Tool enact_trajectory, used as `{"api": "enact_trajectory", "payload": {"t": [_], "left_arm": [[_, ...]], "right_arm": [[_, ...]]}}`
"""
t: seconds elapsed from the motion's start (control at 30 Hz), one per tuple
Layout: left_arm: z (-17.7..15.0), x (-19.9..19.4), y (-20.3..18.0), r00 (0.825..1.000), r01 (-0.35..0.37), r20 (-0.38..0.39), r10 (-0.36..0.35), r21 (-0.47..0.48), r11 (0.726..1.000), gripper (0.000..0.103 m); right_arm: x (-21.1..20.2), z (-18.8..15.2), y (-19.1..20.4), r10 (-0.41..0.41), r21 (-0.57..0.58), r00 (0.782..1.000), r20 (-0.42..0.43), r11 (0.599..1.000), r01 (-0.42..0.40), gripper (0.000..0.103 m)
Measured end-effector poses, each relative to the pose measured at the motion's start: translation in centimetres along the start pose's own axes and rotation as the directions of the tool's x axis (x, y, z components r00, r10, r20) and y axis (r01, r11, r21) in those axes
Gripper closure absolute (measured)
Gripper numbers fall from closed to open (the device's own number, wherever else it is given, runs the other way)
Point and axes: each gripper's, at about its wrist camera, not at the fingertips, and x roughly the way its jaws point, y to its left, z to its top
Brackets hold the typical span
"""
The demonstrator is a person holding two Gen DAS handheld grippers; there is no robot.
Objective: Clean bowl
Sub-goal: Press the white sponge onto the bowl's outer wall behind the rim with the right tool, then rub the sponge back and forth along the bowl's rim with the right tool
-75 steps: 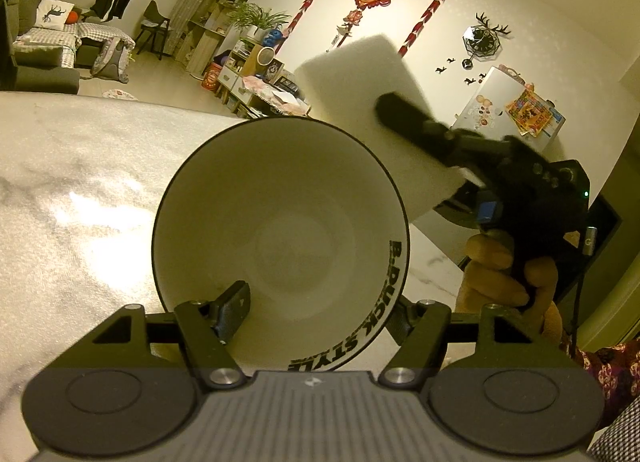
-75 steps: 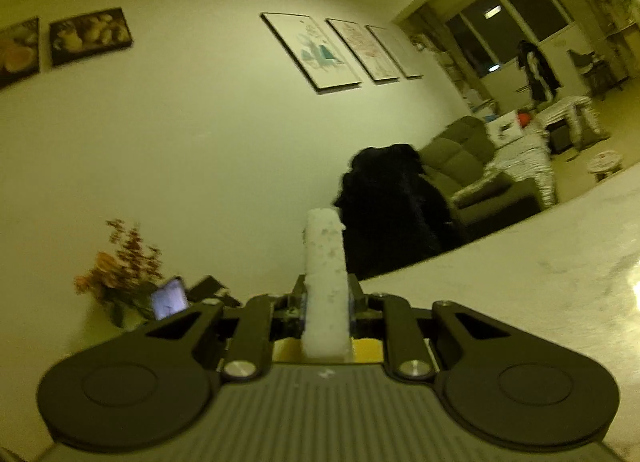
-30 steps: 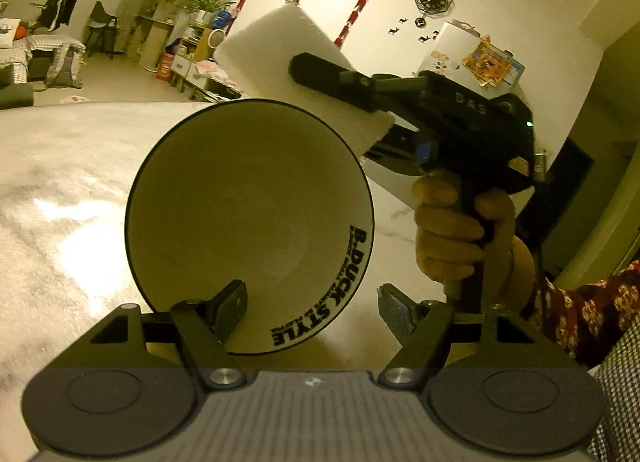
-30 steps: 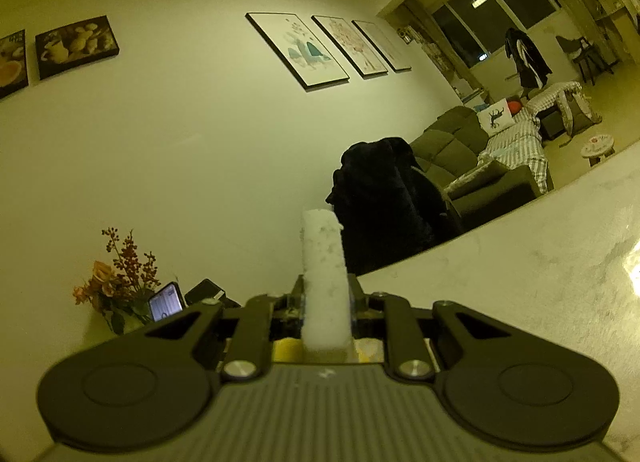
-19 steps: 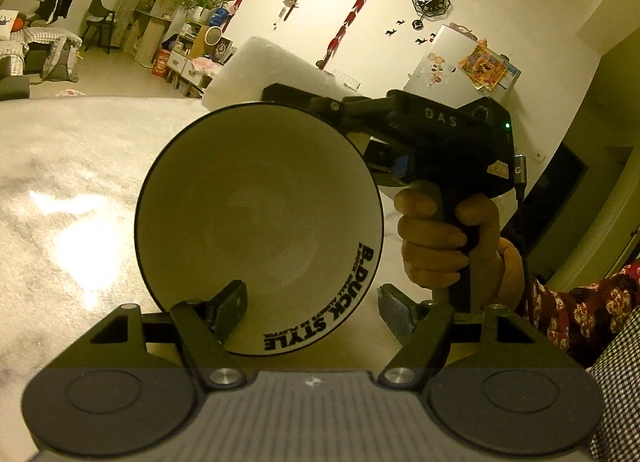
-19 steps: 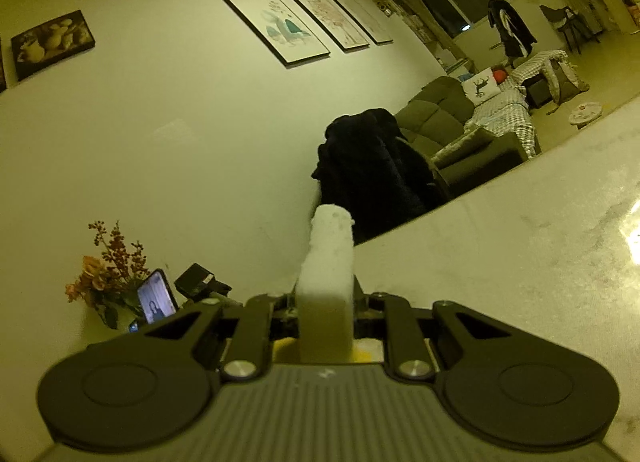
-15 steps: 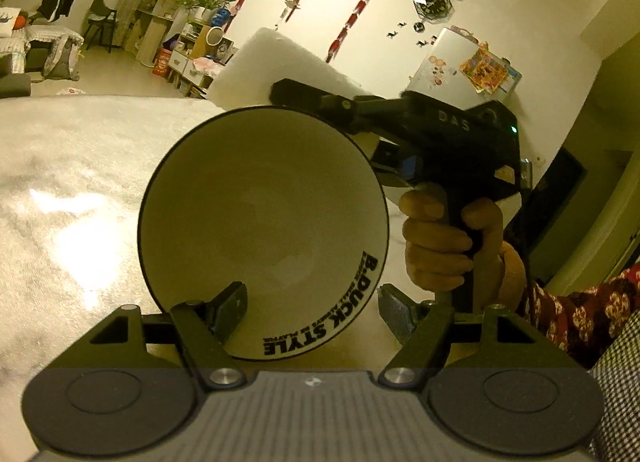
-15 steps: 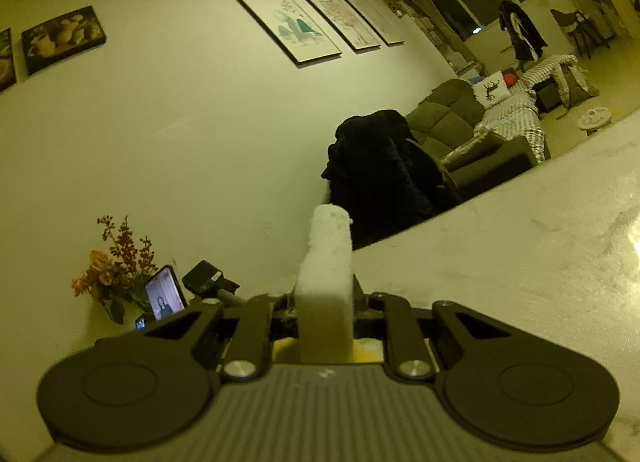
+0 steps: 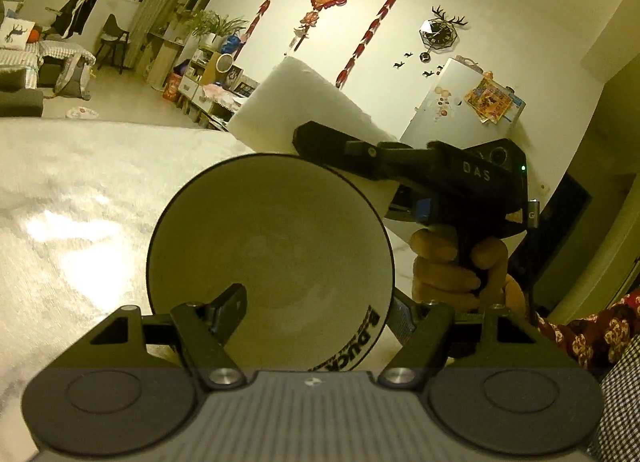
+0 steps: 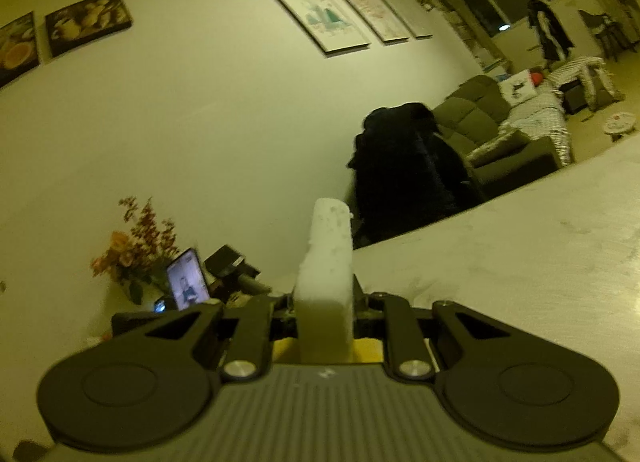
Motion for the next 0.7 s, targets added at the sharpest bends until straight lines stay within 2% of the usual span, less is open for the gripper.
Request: {"api": "enact_trajectory", "payload": {"t": [0.03,0.1,0.2,0.27,0.57,0.7], "left_arm": [[0.0,0.1,0.0,1.0,0.009,-0.007,-0.009,0.0,1.0,0.035],[-0.2,0.5,0.0,0.997,0.045,-0.057,-0.044,0.01,0.999,0.051],[-0.5,1.0,-0.3,0.994,0.04,-0.107,-0.035,0.045,0.998,0.051],[-0.6,1.0,0.2,0.992,0.05,-0.12,-0.047,0.025,0.998,0.051],[-0.6,0.8,1.5,0.988,0.084,-0.125,-0.085,-0.015,0.996,0.051],[-0.6,0.6,1.8,0.988,0.087,-0.124,-0.089,-0.02,0.996,0.051]], "right_arm": [[0.1,0.0,0.2,0.017,-0.007,1.0,-0.01,1.0,-0.017,0.084],[0.2,-0.1,0.5,0.038,-0.019,0.999,-0.027,0.999,-0.039,0.084],[0.1,-0.3,1.0,0.032,-0.055,0.999,-0.024,0.998,-0.033,0.084],[-0.1,-0.2,0.9,0.029,-0.043,0.999,-0.016,0.999,-0.03,0.084],[-0.2,-0.1,-0.5,0.016,0.051,1.0,0.009,0.999,-0.017,0.084],[-0.2,0.1,-0.3,-0.053,0.022,0.998,0.024,0.998,0.052,0.084]]}}
